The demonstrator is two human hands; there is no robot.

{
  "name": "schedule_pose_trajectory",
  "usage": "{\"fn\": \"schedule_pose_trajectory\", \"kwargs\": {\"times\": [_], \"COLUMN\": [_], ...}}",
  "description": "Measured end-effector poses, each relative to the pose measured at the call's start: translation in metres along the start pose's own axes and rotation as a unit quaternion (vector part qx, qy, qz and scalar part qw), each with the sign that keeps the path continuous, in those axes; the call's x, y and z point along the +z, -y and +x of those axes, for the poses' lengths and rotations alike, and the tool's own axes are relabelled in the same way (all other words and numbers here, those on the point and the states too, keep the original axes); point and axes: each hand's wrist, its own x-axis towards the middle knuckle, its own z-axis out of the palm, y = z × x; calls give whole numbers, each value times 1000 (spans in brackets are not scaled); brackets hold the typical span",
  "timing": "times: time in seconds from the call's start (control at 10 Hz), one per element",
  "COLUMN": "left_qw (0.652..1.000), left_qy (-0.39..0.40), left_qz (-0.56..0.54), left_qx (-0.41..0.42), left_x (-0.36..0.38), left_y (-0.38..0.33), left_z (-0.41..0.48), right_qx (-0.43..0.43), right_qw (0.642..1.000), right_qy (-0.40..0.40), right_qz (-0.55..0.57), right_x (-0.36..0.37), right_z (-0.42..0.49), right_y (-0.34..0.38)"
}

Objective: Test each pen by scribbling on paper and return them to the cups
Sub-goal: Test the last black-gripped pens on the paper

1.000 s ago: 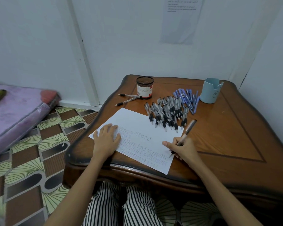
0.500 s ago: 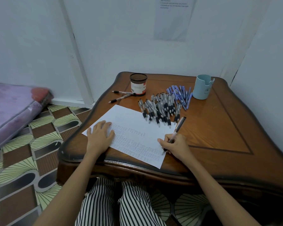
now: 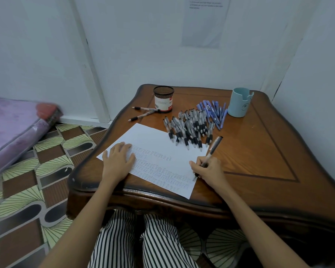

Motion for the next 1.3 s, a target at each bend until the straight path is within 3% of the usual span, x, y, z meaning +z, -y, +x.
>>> {"fn": "schedule_pose_trajectory", "kwargs": {"times": [1.0,1.3], "left_qw": [1000,1000], "left_qy": [1,2], "left_qz": [4,3], "left_qx": [1,1], "left_x": [0,0], "left_y": [0,0], "left_z": [-1,0], "right_qx": [-9,53], "right_qw": [998,995], "right_qy": [-4,4], "right_qz": [-54,78], "right_x": [3,-3], "right_z": [0,-3], "right_y": [5,10]}}
